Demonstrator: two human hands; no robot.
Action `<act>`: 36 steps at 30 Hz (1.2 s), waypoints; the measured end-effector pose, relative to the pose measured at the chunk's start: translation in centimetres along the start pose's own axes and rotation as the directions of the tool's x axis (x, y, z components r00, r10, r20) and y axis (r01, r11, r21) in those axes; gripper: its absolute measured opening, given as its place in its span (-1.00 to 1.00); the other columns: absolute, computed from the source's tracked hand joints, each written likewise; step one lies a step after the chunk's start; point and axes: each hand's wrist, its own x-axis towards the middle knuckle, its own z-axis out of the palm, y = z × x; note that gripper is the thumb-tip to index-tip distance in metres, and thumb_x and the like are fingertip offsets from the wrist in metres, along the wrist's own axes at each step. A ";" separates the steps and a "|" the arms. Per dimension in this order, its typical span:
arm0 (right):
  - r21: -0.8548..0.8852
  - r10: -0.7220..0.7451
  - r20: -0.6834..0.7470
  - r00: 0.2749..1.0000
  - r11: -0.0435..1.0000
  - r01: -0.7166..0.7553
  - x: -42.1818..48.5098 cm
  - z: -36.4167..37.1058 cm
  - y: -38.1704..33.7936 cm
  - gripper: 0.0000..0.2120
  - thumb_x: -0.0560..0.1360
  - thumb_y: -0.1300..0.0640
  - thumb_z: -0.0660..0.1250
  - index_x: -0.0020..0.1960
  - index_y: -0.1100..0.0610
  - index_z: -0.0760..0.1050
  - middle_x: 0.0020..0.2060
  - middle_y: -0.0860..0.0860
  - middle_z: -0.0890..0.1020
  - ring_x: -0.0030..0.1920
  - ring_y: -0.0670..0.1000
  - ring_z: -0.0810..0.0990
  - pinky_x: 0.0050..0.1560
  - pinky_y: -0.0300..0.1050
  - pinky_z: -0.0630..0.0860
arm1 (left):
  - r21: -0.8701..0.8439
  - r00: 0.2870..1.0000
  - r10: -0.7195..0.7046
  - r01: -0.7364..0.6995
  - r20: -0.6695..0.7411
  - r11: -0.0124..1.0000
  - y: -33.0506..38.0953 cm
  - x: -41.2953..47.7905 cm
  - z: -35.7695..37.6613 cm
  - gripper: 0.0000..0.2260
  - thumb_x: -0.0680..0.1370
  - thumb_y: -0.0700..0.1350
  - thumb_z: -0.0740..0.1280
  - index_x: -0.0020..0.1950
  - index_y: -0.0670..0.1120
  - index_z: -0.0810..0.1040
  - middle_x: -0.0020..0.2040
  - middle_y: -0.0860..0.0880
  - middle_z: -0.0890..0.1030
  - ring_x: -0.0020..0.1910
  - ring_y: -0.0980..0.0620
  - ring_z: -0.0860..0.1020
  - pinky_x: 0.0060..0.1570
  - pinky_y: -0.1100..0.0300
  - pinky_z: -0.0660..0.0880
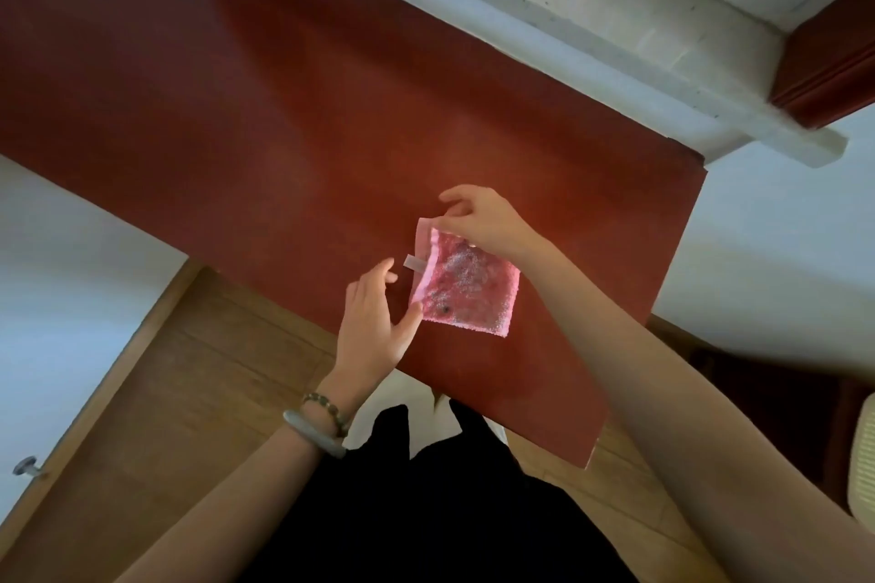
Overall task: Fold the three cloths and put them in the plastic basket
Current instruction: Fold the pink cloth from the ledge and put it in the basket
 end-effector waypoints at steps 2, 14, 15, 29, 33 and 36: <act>0.015 -0.042 -0.147 0.988 0.999 0.044 -2.3 -0.8 1.7 -0.61 0.45 0.03 0.36 0.26 0.00 0.47 0.04 -0.08 0.59 0.02 -0.12 0.55 0.05 -0.25 0.45 | 0.072 0.992 0.127 -0.126 -0.005 0.989 0.1 0.6 -0.5 -0.48 0.52 -0.13 0.37 0.41 -0.24 0.31 0.30 -0.12 0.45 0.30 -0.09 0.36 0.29 0.06 0.30; -0.751 -0.298 -0.083 0.951 0.646 0.137 -7.8 2.5 10.5 -0.25 0.54 -0.31 -0.12 0.51 0.17 -0.17 0.50 0.06 -0.10 0.52 0.03 -0.15 0.49 0.06 -0.24 | 0.618 0.794 0.381 -0.608 0.473 0.499 -0.2 5.8 0.0 -0.36 0.59 0.19 0.00 0.50 -0.25 0.15 0.52 -0.19 0.18 0.52 -0.12 0.09 0.46 -0.11 0.08; -0.772 -0.279 -0.053 0.959 0.621 0.138 -7.7 2.6 10.8 -0.25 0.53 -0.32 -0.13 0.51 0.17 -0.19 0.50 0.06 -0.12 0.53 0.05 -0.14 0.49 0.06 -0.26 | 0.627 0.795 0.365 -0.607 0.485 0.489 -0.5 5.8 0.0 -0.33 0.58 0.22 -0.03 0.51 -0.24 0.12 0.53 -0.18 0.14 0.52 -0.12 0.06 0.47 -0.11 0.05; -0.769 -0.284 -0.020 0.959 0.617 0.167 -10.1 4.2 12.5 -0.29 0.56 -0.25 -0.06 0.52 0.21 -0.02 0.51 0.11 0.06 0.52 0.09 0.02 0.48 0.23 0.03 | 0.633 0.775 0.454 -0.626 0.440 0.455 -2.1 4.4 -0.3 -0.40 0.60 0.16 0.02 0.48 -0.24 0.21 0.47 -0.19 0.28 0.47 -0.17 0.24 0.42 -0.16 0.18; -0.775 -0.315 0.013 0.949 0.597 0.208 -10.5 4.4 12.6 -0.29 0.57 -0.26 -0.05 0.52 0.20 0.00 0.51 0.11 0.07 0.52 0.09 0.02 0.48 0.22 0.04 | 0.606 0.744 0.494 -0.661 0.450 0.443 -2.6 4.2 -0.3 -0.42 0.60 0.14 0.02 0.49 -0.22 0.19 0.48 -0.18 0.28 0.47 -0.16 0.22 0.43 -0.15 0.15; -0.792 -0.307 0.058 0.950 0.565 0.231 -10.9 4.5 12.8 -0.27 0.55 -0.29 -0.05 0.53 0.18 0.02 0.51 0.12 0.06 0.52 0.14 -0.01 0.46 0.26 0.08 | 0.589 0.734 0.493 -0.674 0.466 0.446 -2.8 3.8 -0.5 -0.43 0.60 0.15 0.02 0.48 -0.20 0.23 0.46 -0.17 0.32 0.46 -0.17 0.26 0.43 -0.15 0.17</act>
